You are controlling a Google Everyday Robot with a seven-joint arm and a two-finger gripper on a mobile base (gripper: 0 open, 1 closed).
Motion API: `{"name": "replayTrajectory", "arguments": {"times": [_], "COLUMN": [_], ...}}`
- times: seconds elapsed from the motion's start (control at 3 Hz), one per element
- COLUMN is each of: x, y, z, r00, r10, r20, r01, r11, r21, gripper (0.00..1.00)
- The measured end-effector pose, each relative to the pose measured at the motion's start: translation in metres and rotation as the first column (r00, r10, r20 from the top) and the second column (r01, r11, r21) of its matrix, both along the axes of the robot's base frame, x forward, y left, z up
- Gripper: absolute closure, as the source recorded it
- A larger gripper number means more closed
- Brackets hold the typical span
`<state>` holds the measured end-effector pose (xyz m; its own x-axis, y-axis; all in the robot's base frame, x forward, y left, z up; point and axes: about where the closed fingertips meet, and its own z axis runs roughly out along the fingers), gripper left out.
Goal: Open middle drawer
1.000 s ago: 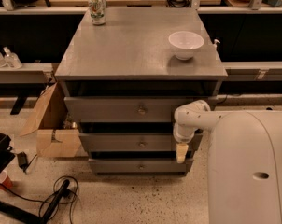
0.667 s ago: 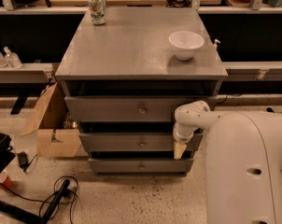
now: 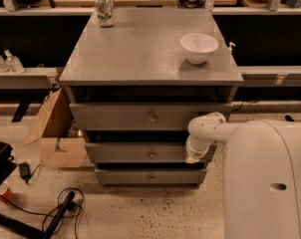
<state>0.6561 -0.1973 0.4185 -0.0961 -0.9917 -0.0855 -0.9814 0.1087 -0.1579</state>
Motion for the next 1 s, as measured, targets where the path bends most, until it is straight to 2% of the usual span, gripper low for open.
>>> {"name": "replayTrajectory", "arguments": {"times": [0.33, 0.67, 1.0], "x": [-0.006, -0.006, -0.006], "y": [-0.004, -0.004, -0.004], "z": [0.0, 0.01, 0.012], "r00": [0.9999, 0.9999, 0.9999], "r10": [-0.013, -0.013, -0.013], "r20": [-0.006, -0.006, -0.006], "r01": [0.013, 0.013, 0.013], "r11": [1.0, 1.0, 1.0], "r21": [-0.002, -0.002, -0.002], "gripper": [0.88, 1.0, 1.0]}}
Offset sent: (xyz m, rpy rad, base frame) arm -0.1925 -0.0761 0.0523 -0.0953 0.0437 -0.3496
